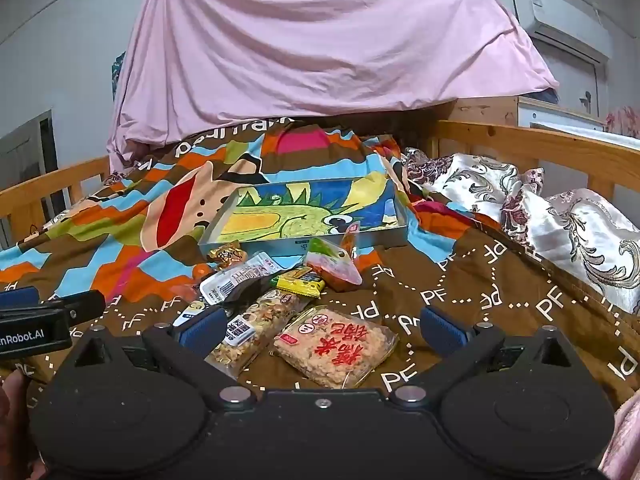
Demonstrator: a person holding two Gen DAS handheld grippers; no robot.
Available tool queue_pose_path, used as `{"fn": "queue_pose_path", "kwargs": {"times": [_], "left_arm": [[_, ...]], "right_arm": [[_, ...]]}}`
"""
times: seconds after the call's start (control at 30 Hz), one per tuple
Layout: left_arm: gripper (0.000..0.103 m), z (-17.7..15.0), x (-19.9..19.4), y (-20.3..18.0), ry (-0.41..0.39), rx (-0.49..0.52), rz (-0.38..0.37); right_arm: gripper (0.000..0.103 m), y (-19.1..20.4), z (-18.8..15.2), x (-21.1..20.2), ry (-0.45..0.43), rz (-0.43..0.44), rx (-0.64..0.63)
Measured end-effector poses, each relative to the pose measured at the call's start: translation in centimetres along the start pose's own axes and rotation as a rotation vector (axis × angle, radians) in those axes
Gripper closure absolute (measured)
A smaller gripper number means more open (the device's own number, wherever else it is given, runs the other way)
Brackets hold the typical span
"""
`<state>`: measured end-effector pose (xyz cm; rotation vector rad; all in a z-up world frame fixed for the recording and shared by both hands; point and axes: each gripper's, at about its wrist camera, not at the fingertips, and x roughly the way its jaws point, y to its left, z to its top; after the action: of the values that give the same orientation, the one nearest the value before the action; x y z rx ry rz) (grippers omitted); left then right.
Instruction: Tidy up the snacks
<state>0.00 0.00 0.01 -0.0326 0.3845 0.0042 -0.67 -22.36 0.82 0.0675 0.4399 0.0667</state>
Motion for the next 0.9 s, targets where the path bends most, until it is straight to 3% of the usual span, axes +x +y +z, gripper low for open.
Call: {"fn": "queue_pose_path", "kwargs": {"times": [0.9], "left_arm": [[0.0,0.03,0.0,-0.65,-0.004,0.018,-0.013]], "right_arm": [[0.001,0.08,-0.25,0.38,0.017,-0.004,-0.001]]}}
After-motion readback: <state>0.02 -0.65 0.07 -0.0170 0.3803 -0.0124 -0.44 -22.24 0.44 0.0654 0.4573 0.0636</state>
